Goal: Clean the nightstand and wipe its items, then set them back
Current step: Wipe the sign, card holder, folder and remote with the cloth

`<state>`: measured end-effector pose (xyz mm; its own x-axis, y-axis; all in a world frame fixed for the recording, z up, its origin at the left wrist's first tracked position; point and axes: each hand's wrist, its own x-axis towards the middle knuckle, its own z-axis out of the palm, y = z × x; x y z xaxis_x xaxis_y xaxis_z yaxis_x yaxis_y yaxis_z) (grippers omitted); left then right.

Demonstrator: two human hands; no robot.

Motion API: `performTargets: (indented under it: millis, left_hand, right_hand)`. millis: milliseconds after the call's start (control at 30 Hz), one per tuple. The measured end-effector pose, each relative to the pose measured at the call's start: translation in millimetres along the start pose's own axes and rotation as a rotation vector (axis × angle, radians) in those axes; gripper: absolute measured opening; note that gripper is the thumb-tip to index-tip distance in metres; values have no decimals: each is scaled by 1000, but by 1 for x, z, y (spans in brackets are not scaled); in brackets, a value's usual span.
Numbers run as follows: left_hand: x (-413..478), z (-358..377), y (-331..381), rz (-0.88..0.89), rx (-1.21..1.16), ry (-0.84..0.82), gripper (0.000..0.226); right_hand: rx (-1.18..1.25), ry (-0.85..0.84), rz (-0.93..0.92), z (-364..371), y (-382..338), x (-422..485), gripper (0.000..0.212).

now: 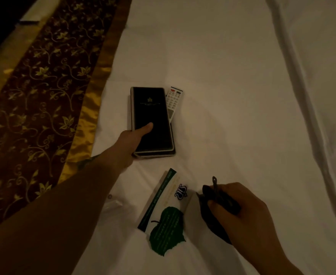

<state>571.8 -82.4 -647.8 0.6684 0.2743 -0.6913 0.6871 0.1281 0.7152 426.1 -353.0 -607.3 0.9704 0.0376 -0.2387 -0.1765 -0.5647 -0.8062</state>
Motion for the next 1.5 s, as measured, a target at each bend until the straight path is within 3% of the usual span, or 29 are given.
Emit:
performTargets:
  millis: [333, 433, 600, 700, 833, 933, 1200, 1333, 1500]
  left_hand:
    - [-57, 20, -8, 156, -402, -222, 61]
    - [-85, 32, -18, 197, -348, -220, 59]
    - [-116, 51, -36, 186, -311, -219, 45]
    - [-126, 52, -47, 168, -275, -160, 54]
    - [-141, 56, -67, 107, -201, -142, 64]
    - [-153, 64, -80, 101, -175, -171, 55]
    - [-153, 59, -77, 103, -181, -197, 56]
    - [-163, 64, -92, 97, -90, -164, 67]
    - [-169, 63, -102, 136, -64, -173, 67]
  right_hand:
    - [247, 95, -62, -20, -32, 14, 18]
    - [128, 172, -272, -18, -53, 27, 7]
    - [-252, 157, -438, 5, -60, 35, 25]
    - [-442, 115, -515, 6, -44, 34, 30]
    - [-491, 267, -410, -4, -46, 69, 24]
    - [-500, 325, -340, -9, -62, 101, 24]
    - [-372, -9, -536, 1, -47, 30, 30]
    - [-386, 185, -443, -8, -51, 81, 29]
    - [-449, 304, -281, -32, -36, 101, 28]
